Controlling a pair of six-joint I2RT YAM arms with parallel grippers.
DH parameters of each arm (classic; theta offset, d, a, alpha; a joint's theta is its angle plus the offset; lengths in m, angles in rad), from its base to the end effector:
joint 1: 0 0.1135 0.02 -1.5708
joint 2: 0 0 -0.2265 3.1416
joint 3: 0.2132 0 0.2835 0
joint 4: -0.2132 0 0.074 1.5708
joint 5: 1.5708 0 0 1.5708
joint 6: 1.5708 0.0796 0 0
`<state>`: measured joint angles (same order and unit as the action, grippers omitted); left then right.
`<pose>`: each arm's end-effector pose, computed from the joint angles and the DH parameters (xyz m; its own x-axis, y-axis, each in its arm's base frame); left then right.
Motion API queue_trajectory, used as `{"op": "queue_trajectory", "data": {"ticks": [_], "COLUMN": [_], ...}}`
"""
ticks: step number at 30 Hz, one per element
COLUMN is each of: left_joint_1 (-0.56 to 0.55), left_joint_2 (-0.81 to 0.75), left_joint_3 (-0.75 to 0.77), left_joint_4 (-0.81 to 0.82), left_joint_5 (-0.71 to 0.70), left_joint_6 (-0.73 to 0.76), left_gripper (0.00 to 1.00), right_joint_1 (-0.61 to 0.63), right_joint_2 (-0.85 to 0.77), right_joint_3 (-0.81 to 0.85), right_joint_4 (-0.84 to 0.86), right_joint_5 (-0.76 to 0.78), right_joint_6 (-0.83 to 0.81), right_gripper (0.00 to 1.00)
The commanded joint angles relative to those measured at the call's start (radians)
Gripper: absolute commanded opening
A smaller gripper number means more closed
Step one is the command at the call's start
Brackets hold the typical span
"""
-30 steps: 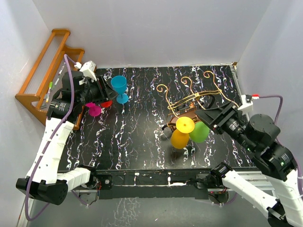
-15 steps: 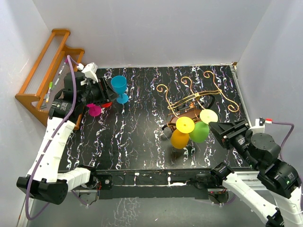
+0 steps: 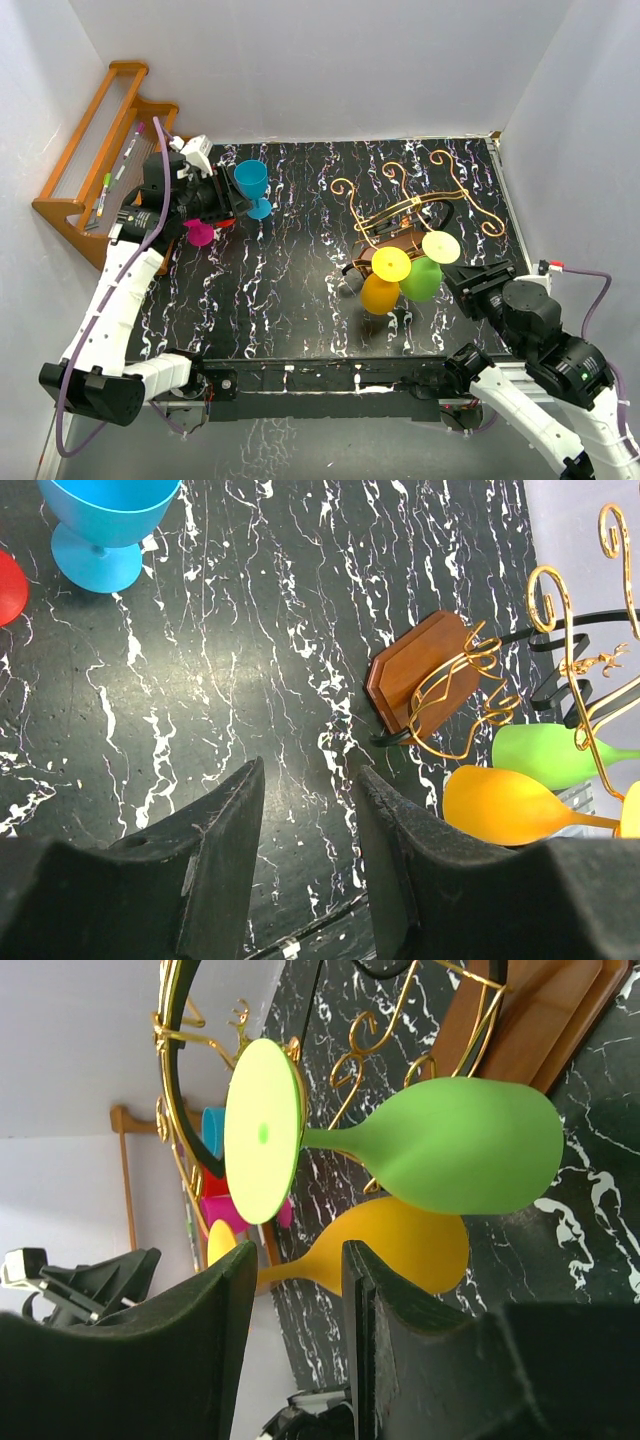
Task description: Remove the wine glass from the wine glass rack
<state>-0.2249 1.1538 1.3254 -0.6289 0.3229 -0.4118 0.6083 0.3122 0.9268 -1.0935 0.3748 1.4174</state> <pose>0.3113 -0.0971 0.3610 -0.5902 -0.2544 -0.7662 0.2759 0.8284 -0.4875 0.1214 0.0490 0.3236 -0.3198 0.8979 -0.3023 0.3332 0.4053 0.8513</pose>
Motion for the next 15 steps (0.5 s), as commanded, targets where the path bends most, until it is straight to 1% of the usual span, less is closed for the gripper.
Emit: {"op": "queue_trajectory", "data": {"ticks": [1, 7, 15], "left_joint_1": [-0.003, -0.003, -0.003], "left_joint_2": [0.003, 0.004, 0.011], "left_joint_3": [-0.011, -0.031, -0.063], "left_joint_4": [0.015, 0.024, 0.042], "left_joint_5": [0.011, 0.016, 0.026], "left_joint_6": [0.018, 0.02, 0.019], "left_gripper": [0.41, 0.41, 0.4], "right_joint_1": [0.006, 0.008, 0.008], "right_joint_2": [0.043, 0.058, 0.085], "right_joint_3": [-0.014, -0.015, -0.016], "right_joint_4": [0.092, 0.129, 0.138], "right_joint_5": [0.074, 0.129, 0.185], "right_joint_6": [0.013, 0.013, 0.024], "right_gripper": [0.41, 0.41, 0.4]}}
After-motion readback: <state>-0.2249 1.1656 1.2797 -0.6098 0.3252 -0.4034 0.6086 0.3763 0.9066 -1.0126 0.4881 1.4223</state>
